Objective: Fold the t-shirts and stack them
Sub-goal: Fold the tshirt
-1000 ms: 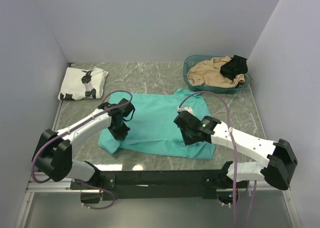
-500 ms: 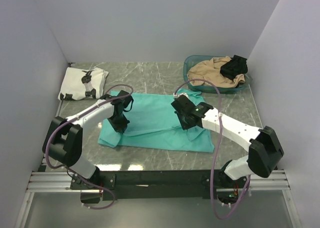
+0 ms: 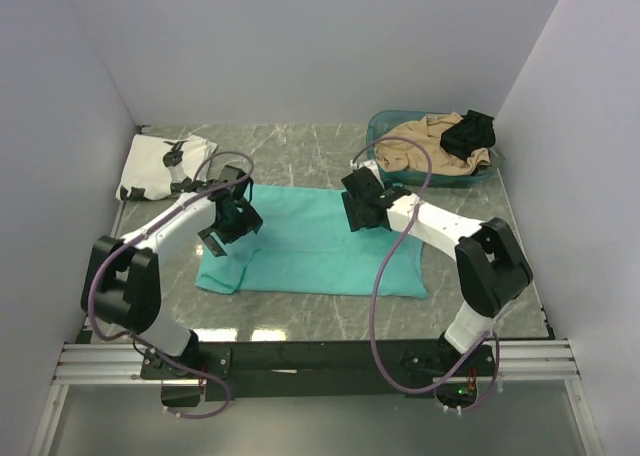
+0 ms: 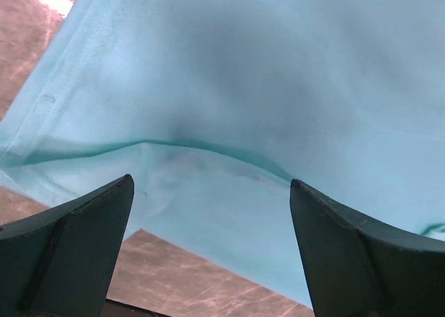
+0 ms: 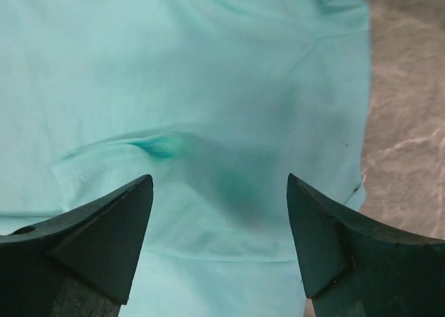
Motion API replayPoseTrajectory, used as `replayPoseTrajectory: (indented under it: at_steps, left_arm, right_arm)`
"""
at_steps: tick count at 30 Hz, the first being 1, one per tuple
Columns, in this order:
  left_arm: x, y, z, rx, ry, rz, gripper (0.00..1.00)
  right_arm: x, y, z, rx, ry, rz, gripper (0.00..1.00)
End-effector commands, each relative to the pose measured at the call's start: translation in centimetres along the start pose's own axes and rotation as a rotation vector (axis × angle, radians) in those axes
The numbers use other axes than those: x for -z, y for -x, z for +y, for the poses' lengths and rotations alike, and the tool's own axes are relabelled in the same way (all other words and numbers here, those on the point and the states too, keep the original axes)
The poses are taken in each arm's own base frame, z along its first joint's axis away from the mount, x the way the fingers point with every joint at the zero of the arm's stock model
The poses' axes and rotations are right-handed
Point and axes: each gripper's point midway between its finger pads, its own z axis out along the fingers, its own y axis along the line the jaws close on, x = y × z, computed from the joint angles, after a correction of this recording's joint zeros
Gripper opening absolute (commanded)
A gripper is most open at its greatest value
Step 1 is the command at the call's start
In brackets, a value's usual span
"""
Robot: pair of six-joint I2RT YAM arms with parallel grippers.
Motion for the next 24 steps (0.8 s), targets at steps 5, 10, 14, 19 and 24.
replayPoseTrajectory:
  at_steps: [5,10,14,19,24]
  left_arm:
    - [2.7,-0.7,3.6,0.04,-0.016,-0.06,0.99]
    - [2.9,-3.8,5.2,0.049,-0.103,-0.012,0.99]
    - [1.8,-5.7,5.9,0.054,-0.123,0.023,0.98]
    - [0.0,-7.3,5.9,0.028,-0.107,0.073,0.8]
    - [-0.5,-7.0,6.0,0.021,-0.079,0.06,0.55]
  right_arm:
    - [5.5,6.1,-1.3,-0.235,0.05,-0.29,0.88]
    - [6.9,5.2,0.0,-0.274,0.182,-0.315,0.89]
    - [7.6,5.0,0.4,-0.307,0.227,-0.342,0.89]
    - [7.6,4.5,0.0,-0.325,0.22,-0.347,0.89]
    - [7.5,4.1,-0.1,-0.329,0.213,-0.343,0.89]
